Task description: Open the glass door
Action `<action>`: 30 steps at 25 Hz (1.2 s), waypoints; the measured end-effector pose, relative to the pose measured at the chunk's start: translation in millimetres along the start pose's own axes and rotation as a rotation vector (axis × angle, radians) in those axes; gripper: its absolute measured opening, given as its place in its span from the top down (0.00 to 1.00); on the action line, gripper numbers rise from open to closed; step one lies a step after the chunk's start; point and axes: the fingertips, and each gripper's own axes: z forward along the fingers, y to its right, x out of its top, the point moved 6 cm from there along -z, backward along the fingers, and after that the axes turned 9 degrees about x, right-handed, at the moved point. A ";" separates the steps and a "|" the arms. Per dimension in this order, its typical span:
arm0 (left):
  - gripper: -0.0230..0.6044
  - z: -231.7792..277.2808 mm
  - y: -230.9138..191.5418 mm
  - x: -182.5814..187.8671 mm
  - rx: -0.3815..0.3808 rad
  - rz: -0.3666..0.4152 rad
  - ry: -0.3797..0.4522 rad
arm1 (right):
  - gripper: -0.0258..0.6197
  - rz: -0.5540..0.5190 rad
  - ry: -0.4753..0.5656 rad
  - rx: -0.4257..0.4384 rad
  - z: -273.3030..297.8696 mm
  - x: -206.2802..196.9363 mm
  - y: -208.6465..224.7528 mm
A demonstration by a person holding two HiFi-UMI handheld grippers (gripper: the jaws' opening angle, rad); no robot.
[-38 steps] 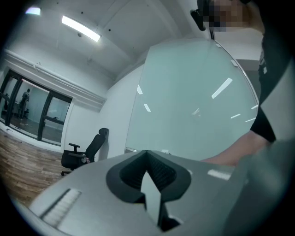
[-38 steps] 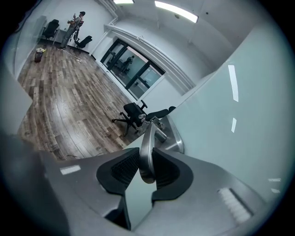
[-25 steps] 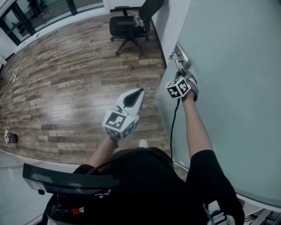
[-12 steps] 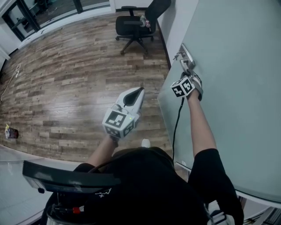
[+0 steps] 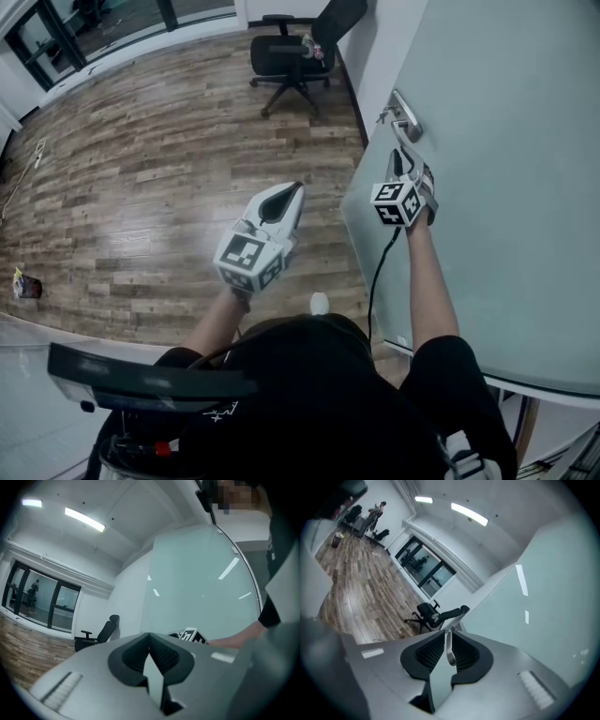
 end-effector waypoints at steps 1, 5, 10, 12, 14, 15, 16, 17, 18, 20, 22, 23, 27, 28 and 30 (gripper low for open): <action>0.96 -4.1 0.5 1.4 -0.003 0.000 0.001 | 0.88 0.039 0.042 0.002 -14.8 5.2 -4.9; 0.96 -21.2 2.3 4.3 -0.022 0.003 0.002 | 0.92 0.155 0.167 0.039 -78.8 20.3 -34.2; 0.96 -47.8 7.1 7.4 -0.053 -0.010 0.013 | 0.96 0.351 0.322 0.111 -170.1 40.8 -71.4; 0.96 -58.3 10.6 7.6 -0.064 -0.019 0.016 | 0.96 0.516 0.382 0.177 -202.1 44.1 -83.6; 0.96 -66.7 16.1 5.3 -0.077 -0.029 0.018 | 0.96 0.660 0.420 0.227 -225.4 36.2 -94.1; 0.96 -69.7 19.3 4.1 -0.084 -0.032 0.021 | 0.96 0.701 0.423 0.241 -235.5 31.7 -98.4; 0.96 -72.0 22.7 3.0 -0.091 -0.035 0.023 | 0.96 0.720 0.420 0.248 -244.9 28.0 -102.4; 0.96 -73.3 26.1 2.0 -0.095 -0.039 0.025 | 0.96 0.723 0.415 0.252 -253.7 25.3 -106.2; 0.96 -73.5 29.6 1.6 -0.098 -0.043 0.028 | 0.96 0.719 0.410 0.255 -261.6 23.1 -109.4; 0.96 -73.5 38.3 4.2 -0.102 -0.048 0.040 | 0.96 0.711 0.407 0.264 -275.0 19.8 -113.1; 0.96 -77.7 50.3 9.3 -0.105 -0.040 0.058 | 0.96 0.716 0.421 0.276 -287.3 16.9 -113.1; 0.96 -81.3 57.2 11.5 -0.104 -0.034 0.063 | 0.96 0.721 0.433 0.283 -293.7 15.9 -112.0; 0.96 -99.7 81.7 14.1 -0.069 -0.018 0.073 | 0.96 0.711 0.479 0.344 -313.5 18.2 -110.4; 0.96 -106.5 88.7 13.7 -0.053 -0.018 0.069 | 0.96 0.701 0.481 0.364 -318.6 18.1 -111.4; 0.96 -123.1 105.3 11.2 -0.031 -0.015 0.070 | 0.96 0.688 0.491 0.399 -332.5 15.8 -113.1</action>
